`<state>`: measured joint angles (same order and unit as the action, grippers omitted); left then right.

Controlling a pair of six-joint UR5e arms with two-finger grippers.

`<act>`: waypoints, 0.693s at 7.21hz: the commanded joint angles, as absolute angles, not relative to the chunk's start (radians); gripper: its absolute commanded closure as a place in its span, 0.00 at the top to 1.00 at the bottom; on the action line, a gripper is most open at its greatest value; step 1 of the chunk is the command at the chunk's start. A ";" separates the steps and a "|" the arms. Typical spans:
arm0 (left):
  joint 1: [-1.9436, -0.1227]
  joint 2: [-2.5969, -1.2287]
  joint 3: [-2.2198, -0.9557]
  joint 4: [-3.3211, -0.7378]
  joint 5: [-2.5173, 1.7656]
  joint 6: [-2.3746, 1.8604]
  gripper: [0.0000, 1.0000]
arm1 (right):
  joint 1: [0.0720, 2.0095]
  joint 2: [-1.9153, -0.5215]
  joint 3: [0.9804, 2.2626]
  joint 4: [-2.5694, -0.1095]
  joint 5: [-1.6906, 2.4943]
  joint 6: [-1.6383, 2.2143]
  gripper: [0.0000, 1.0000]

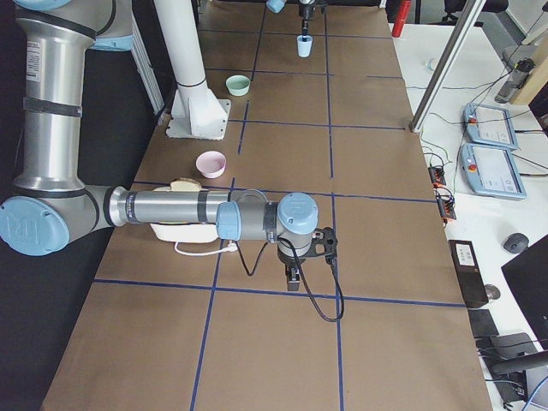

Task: Stack blue cups with both arms
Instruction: 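Carry the held cup with the left gripper to the table center and set it down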

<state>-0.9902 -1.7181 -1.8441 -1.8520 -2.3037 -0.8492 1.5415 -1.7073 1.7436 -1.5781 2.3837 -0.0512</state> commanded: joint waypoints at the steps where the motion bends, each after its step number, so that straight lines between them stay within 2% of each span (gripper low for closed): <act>1: -0.822 -2.013 -1.836 -1.633 -2.204 -0.907 0.00 | 1.542 -1.707 1.744 -1.578 2.384 -0.051 1.00; 3: -0.680 -2.176 -1.743 -1.614 -2.063 -0.980 0.00 | 1.542 -1.707 1.741 -1.578 2.384 -0.051 1.00; 5: -0.574 -2.368 -1.564 -1.620 -1.957 -1.105 0.00 | 1.540 -1.707 1.741 -1.580 2.385 -0.051 1.00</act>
<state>-0.6440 -2.2577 -1.6655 -1.6167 -2.0348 -1.0339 1.5414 -1.7073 1.7414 -1.5794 2.3850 -0.0506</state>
